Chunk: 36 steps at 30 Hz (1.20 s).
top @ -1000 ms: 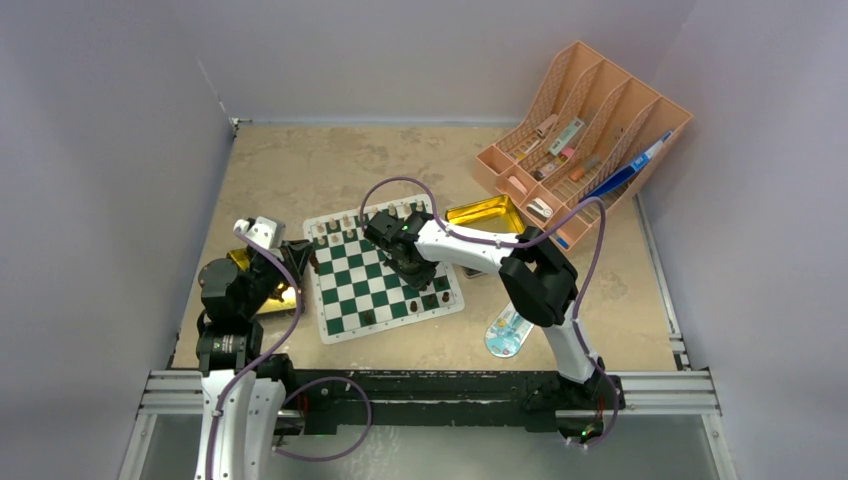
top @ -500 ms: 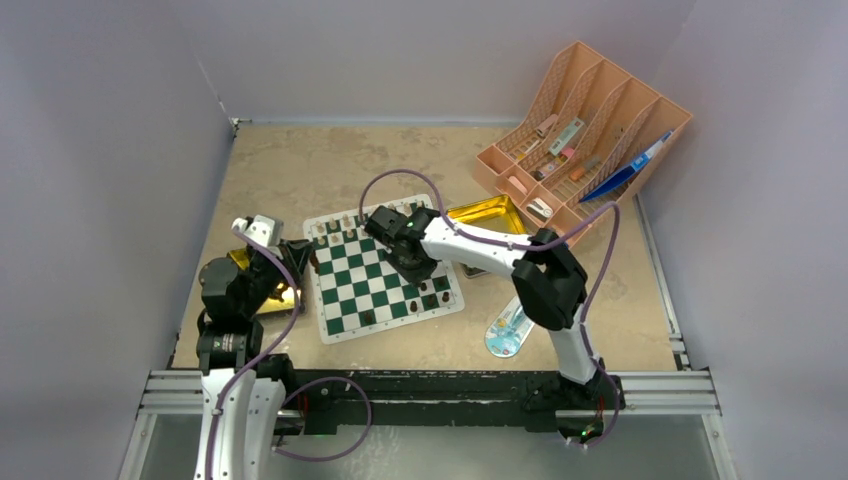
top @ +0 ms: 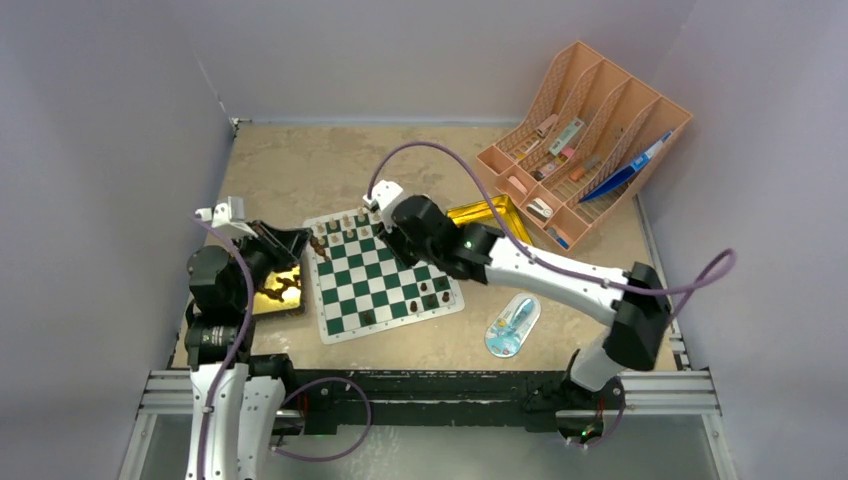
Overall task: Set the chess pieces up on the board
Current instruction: Place the chess piece on the chessboard.
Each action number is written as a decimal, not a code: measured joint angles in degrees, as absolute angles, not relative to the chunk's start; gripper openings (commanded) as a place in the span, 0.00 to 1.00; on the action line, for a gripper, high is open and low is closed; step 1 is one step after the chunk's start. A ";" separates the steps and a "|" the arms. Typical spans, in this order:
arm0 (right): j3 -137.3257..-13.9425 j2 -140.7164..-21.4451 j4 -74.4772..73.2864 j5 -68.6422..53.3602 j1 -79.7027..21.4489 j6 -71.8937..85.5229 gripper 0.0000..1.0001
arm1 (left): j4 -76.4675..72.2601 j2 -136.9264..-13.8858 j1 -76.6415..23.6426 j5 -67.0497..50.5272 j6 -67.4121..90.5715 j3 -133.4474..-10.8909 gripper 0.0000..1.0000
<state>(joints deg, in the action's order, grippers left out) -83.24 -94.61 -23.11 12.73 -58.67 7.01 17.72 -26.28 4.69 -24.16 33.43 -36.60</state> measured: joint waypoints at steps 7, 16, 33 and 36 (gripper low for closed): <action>-57.56 -76.84 13.41 10.50 -68.23 -10.41 0.37 | 25.74 -31.31 4.69 -24.14 50.70 -43.42 0.00; -40.73 -68.25 44.88 6.24 -74.11 -37.19 0.41 | 34.15 -34.65 4.69 -29.19 64.79 -46.15 0.00; -41.63 -79.20 53.74 7.03 -78.87 -57.21 0.43 | 35.75 -34.89 4.69 -38.83 72.47 -45.87 0.00; -42.52 -80.29 54.54 7.57 -78.87 -57.98 0.43 | 35.75 -34.85 4.69 -39.51 72.69 -45.19 0.00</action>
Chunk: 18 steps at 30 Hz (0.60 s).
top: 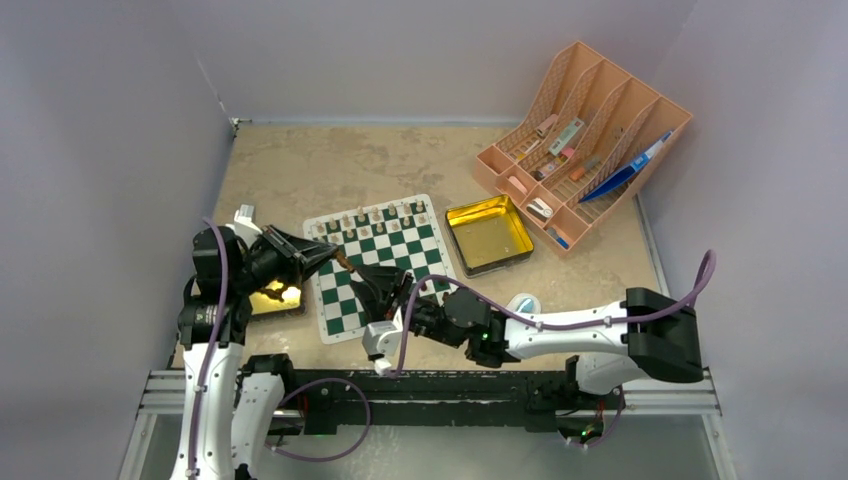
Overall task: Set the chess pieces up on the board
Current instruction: Place the chess piece on the chessboard.
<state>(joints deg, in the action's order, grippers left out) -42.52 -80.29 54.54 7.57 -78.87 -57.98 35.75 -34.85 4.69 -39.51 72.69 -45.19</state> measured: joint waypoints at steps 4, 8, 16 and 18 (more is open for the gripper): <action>-43.51 -81.56 55.64 8.12 -78.87 -58.43 0.41 | 35.92 -34.87 4.69 -40.21 72.93 -44.40 0.00; -44.05 -82.37 56.03 8.32 -78.87 -58.85 0.32 | 36.01 -35.20 4.69 -40.80 72.90 -44.38 0.00; -45.08 -83.68 56.14 7.99 -79.09 -59.22 0.00 | 36.27 -36.03 4.69 -41.08 72.86 -44.73 0.00; -45.12 -83.85 56.29 8.05 -79.09 -59.00 0.00 | 36.67 -36.38 4.69 -41.08 72.82 -44.95 0.00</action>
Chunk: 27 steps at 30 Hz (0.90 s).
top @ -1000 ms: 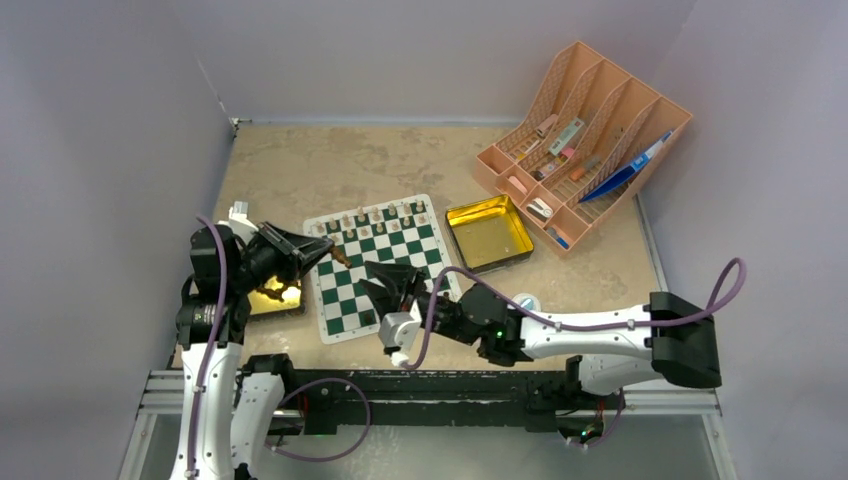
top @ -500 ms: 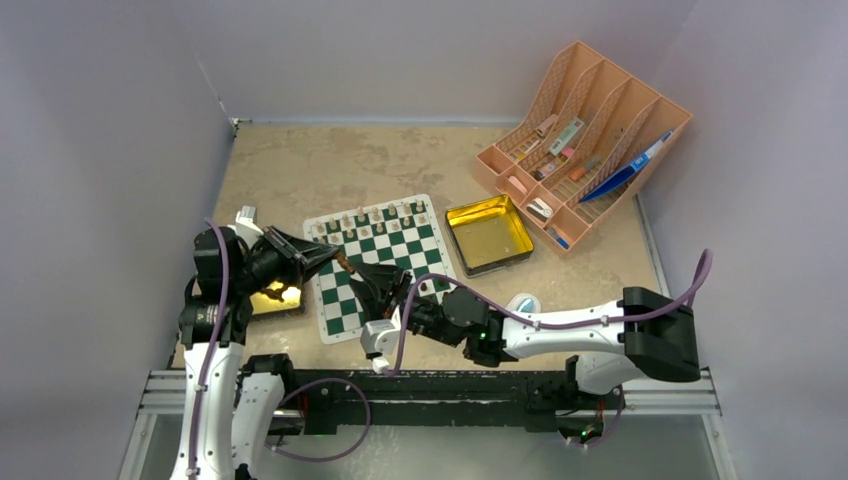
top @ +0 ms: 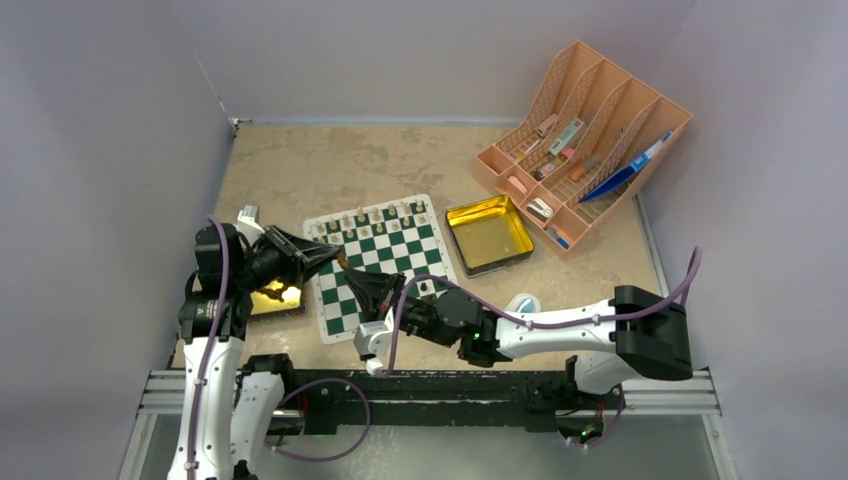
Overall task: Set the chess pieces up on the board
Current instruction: Place the chess piece on the chessboard.
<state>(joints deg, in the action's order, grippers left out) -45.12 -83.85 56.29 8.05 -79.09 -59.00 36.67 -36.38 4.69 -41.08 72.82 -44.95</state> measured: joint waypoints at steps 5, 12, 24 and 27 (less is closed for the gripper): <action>-45.08 -83.33 55.92 8.40 -79.07 -56.40 0.00 | 37.28 -36.47 4.69 -40.45 71.99 -45.17 0.00; -43.46 -75.66 49.89 11.60 -79.11 -44.36 0.00 | 32.27 -34.39 4.67 -35.00 67.66 -43.13 0.00; -42.57 -70.35 33.10 23.35 -78.26 -13.41 0.00 | 9.43 -29.58 4.67 -33.76 46.57 -30.52 0.00; -41.82 -71.77 30.41 24.34 -75.66 -6.26 0.00 | 6.31 -26.00 4.67 -35.42 40.97 -29.15 0.00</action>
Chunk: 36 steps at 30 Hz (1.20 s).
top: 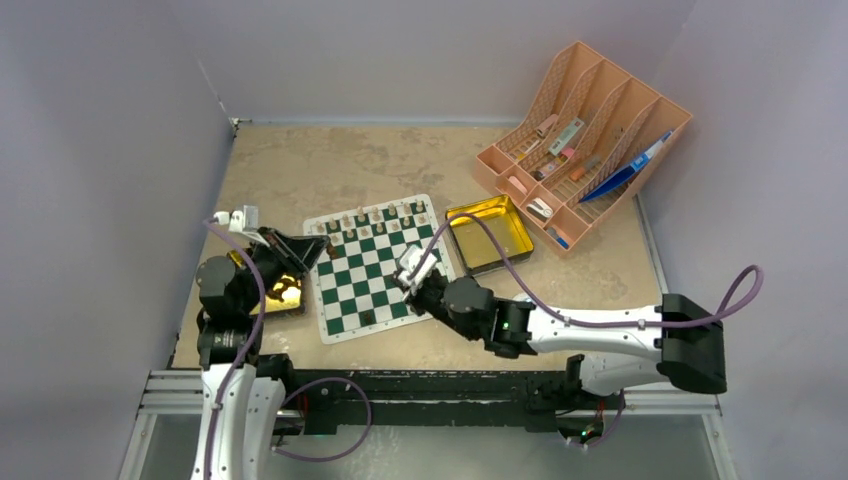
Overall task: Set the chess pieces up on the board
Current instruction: Place the chess piece on the chessboard.
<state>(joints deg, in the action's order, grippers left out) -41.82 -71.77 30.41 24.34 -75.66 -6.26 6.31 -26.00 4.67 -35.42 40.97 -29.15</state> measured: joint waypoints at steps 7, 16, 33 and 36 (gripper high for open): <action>-42.98 -78.52 22.65 22.44 -64.58 7.46 0.00 | 5.28 -21.96 4.67 -36.62 29.30 -29.08 0.00; -48.34 -89.80 17.52 18.87 -61.69 14.26 0.00 | 8.62 -19.88 4.67 -33.63 24.34 -28.60 0.00; -51.24 -98.04 14.44 18.52 -61.69 16.95 0.04 | 12.47 -19.14 4.67 -27.14 23.18 -28.60 0.00; -51.44 -98.63 14.02 18.61 -61.69 17.15 0.04 | 12.73 -19.11 4.67 -26.81 23.16 -28.60 0.00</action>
